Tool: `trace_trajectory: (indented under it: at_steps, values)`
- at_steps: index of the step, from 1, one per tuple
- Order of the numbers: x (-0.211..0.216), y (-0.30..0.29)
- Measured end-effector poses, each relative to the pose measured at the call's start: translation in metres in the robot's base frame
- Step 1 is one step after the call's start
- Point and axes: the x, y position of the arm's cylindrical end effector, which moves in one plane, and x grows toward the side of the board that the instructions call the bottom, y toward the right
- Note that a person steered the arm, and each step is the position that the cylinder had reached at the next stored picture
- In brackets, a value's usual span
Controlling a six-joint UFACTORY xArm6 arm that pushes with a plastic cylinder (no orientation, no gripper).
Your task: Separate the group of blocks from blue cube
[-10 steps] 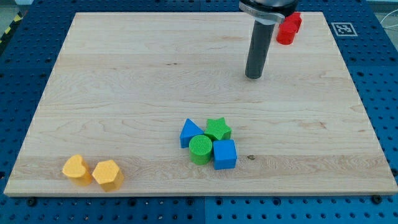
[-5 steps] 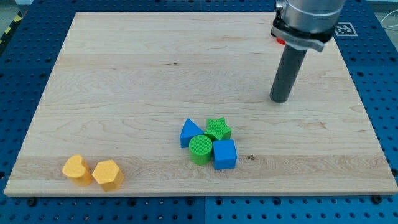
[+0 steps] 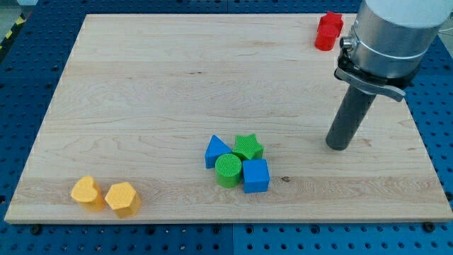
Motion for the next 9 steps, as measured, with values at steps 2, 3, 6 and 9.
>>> trace_trajectory:
  at_steps: [2, 3, 6, 9]
  values:
    - [0.027, -0.006]
    - [0.045, -0.014]
    - [0.095, -0.105]
    - [0.079, -0.167]
